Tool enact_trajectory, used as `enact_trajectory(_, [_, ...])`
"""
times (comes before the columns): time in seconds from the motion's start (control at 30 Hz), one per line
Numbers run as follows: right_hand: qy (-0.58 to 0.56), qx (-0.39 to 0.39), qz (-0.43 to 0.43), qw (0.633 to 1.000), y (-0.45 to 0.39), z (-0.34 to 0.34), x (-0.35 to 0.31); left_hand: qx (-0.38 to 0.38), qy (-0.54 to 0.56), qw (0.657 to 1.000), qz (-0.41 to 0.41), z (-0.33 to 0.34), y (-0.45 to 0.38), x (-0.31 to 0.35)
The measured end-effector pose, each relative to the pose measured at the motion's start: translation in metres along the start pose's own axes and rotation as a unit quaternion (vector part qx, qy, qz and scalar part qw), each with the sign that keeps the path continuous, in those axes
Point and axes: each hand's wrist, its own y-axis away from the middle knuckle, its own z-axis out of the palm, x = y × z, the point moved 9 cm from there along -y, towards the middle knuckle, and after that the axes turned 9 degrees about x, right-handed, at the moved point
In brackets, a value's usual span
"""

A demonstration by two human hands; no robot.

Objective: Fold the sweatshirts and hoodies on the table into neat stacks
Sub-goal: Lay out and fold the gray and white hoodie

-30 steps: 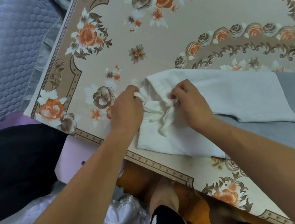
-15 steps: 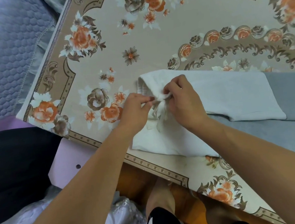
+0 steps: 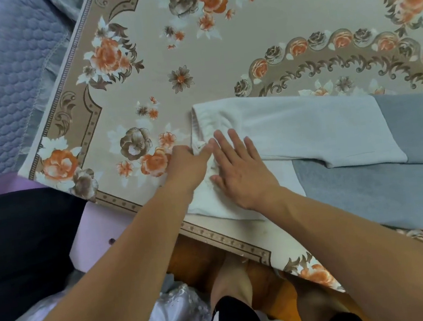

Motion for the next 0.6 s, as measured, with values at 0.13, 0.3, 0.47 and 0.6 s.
enact_trajectory(0.13, [-0.188,0.036,0.003,0.982,0.011,-0.032,0.020,0.028,0.003,0.998,-0.054,0.013,-0.007,0.000])
enact_trajectory(0.3, [-0.099,0.183,0.133,0.969,0.085,-0.075,0.125,0.071,-0.133,0.988,-0.045,0.027,0.013,0.016])
enact_trajectory(0.47, [0.030,0.136,0.340,0.930,0.165,-0.068,0.230,0.118,-0.199,0.970,0.073,0.024,0.004,0.039])
enact_trajectory(0.6, [0.036,0.065,0.378,0.923,0.185,-0.039,0.259,0.110,-0.137,0.982,0.070,0.012,0.001,0.033])
